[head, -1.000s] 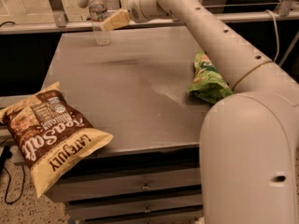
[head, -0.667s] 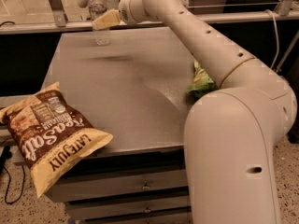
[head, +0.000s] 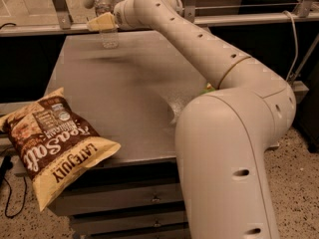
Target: Knock water bottle over
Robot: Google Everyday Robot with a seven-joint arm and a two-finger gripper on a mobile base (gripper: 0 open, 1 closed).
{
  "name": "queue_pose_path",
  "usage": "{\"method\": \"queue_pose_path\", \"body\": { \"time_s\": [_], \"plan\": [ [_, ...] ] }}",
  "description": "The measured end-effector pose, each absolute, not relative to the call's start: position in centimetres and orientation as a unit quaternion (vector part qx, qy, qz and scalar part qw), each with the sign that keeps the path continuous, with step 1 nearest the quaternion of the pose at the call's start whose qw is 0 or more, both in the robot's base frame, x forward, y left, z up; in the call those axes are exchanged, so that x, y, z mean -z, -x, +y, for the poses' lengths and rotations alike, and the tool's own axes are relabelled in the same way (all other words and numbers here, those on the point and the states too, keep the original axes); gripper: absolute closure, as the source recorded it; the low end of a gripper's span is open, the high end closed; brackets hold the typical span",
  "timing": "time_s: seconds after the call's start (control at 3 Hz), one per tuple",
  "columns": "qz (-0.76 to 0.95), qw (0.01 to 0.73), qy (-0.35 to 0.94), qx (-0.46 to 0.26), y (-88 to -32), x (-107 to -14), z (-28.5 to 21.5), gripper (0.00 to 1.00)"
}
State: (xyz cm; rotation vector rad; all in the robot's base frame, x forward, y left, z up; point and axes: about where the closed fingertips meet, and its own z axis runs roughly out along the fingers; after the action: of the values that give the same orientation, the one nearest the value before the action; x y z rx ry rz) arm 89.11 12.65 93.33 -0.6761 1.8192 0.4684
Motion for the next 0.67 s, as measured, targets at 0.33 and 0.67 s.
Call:
{"method": "queue_pose_path", "body": {
  "time_s": [0.33, 0.67],
  "plan": [
    [0.767, 0.541, 0.273, -0.211, -89.8, -92.9, 14.5, 0.0],
    [0.765, 0.54, 0.273, -0.221, -90.6, -92.3, 15.8, 0.0]
  ]
}}
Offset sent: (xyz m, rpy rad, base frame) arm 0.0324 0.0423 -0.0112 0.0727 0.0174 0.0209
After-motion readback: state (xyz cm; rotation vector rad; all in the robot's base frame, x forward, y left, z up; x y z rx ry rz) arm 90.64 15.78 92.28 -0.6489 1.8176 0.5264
